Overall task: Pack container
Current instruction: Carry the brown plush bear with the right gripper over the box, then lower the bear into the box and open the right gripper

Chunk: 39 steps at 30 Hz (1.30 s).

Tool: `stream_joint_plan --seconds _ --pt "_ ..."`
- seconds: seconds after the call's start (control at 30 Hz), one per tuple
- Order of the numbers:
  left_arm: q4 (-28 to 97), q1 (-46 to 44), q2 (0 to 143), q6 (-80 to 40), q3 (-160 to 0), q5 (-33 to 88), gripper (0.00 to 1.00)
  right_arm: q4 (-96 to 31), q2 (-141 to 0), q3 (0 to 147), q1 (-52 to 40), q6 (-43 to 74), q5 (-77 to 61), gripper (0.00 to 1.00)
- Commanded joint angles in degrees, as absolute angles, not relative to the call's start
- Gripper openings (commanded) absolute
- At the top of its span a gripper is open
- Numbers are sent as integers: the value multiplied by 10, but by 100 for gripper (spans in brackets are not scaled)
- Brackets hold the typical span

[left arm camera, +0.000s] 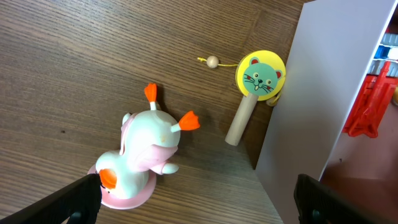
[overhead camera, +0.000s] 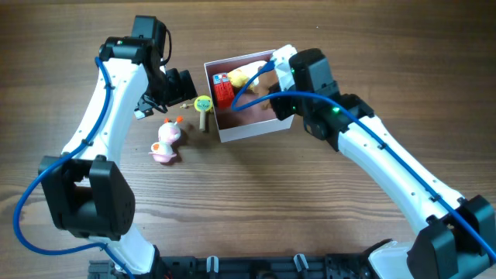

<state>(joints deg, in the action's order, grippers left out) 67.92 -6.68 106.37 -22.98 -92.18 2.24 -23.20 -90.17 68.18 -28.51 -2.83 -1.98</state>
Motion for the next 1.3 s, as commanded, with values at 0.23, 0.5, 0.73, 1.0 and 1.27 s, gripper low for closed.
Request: stream_joint_plan --seconds 0.23,0.5,0.73,1.0,1.27 --pt "679 -65 1058 -229 -918 19 100 -218 -963 688 -311 -75 2 4" --pt "679 -65 1058 -229 -918 19 100 -220 -980 688 -311 -73 17 4" --pt "679 -65 1058 -229 -918 19 100 -255 -980 688 -311 -32 45 4" --pt "679 -65 1058 -229 -918 19 100 -295 -980 688 -311 22 34 4" --pt "679 -65 1058 -229 -918 19 100 -303 -980 688 -311 48 12 4"
